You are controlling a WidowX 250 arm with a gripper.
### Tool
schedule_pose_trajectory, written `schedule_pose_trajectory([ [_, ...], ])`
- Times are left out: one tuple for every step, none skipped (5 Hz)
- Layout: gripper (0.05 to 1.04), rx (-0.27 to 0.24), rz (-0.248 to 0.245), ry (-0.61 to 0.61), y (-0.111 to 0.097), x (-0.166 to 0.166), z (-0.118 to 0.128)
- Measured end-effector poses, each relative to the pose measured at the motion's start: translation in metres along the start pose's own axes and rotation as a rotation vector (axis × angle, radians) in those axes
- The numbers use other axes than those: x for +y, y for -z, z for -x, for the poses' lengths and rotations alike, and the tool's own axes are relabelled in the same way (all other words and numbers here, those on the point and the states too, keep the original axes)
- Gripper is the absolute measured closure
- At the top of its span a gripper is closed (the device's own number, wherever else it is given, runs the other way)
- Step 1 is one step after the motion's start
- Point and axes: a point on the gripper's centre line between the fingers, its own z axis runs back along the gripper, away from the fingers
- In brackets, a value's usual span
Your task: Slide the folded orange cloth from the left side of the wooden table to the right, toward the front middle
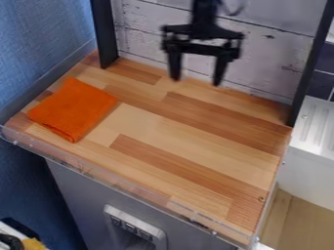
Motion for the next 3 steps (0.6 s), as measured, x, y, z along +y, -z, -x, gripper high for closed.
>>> schedule_pose_trajectory([
  [0.086,-0.046,0.024,-0.134,0.001,0.047,0.009],
  [0.089,-0.078,0.042,-0.221,0.004,0.084,0.018],
  [0.084,-0.099,0.041,-0.297,0.001,0.115,0.023],
])
